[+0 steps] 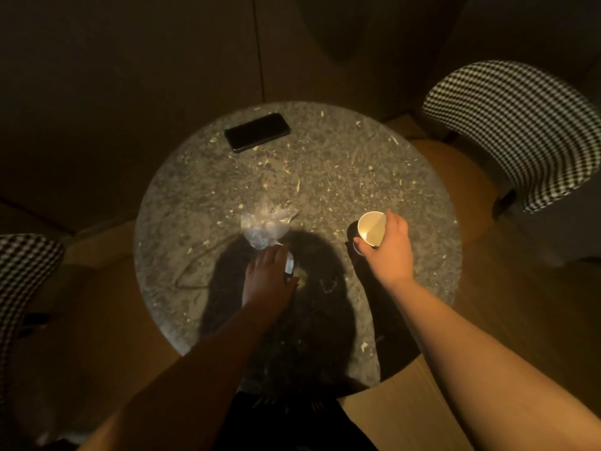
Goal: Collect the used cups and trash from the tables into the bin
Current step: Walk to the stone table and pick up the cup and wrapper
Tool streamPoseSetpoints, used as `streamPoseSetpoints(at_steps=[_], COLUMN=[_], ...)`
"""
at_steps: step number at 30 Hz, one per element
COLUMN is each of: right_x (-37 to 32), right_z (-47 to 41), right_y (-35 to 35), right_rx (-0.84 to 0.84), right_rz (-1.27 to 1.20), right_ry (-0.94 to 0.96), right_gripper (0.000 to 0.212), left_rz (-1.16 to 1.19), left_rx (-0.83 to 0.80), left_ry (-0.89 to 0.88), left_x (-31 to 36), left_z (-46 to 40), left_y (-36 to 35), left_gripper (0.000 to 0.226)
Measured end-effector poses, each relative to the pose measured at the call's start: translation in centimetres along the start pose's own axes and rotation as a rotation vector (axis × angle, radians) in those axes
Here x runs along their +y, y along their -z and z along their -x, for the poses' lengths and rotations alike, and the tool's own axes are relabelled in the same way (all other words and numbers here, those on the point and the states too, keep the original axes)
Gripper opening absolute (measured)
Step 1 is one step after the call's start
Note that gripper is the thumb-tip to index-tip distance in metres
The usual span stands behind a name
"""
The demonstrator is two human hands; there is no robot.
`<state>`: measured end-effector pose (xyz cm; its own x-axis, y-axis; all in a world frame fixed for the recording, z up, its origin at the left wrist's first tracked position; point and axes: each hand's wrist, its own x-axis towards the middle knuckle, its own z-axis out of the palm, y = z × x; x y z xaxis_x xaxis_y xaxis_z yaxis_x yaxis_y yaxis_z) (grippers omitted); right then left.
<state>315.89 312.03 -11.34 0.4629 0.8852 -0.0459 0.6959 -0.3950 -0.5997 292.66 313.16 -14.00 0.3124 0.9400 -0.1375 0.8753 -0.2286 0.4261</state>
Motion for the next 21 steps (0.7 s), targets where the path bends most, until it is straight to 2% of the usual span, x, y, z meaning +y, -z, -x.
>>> streamPoseSetpoints(at_steps=[3, 6, 10, 16, 18, 20, 21], right_x=[-0.2, -0.5, -1.3, -2.2, -2.4, -2.5, -2.5], right_z=[0.1, 0.5, 1.0, 1.5, 1.6, 1.6, 1.5], right_y=[-0.5, -0.9, -1.6, -2.4, -2.7, -2.9, -3.0], right_rx=[0.021, 0.02, 0.008, 0.005, 0.017, 0.024, 0.026], right_rz=[-0.017, -0.014, -0.03, -0.035, -0.032, -0.033, -0.032], right_ry=[0.016, 0.034, 0.05, 0.055, 0.045, 0.042, 0.039], right_gripper=[0.083, 0.082, 0.081, 0.082, 0.082, 0.082, 0.082], left_rz=[-0.032, 0.002, 0.091, 0.225, 0.217, 0.199, 0.19], left_rx=[-0.057, -0.019, 0.163, 0.473, 0.474, 0.366, 0.296], left_ry=[0.004, -0.029, -0.055, -0.051, -0.068, -0.051, -0.036], left_x=[-0.4, -0.7, -1.2, -3.4, -4.0, -4.3, -4.4], left_z=[-0.6, -0.6, -0.5, -2.0, -4.0, -6.1, -6.8], left_y=[-0.7, -0.7, 1.1, 5.6, 6.5, 6.5, 6.1], left_gripper=[0.058, 0.036, 0.015, 0.006, 0.005, 0.012, 0.022])
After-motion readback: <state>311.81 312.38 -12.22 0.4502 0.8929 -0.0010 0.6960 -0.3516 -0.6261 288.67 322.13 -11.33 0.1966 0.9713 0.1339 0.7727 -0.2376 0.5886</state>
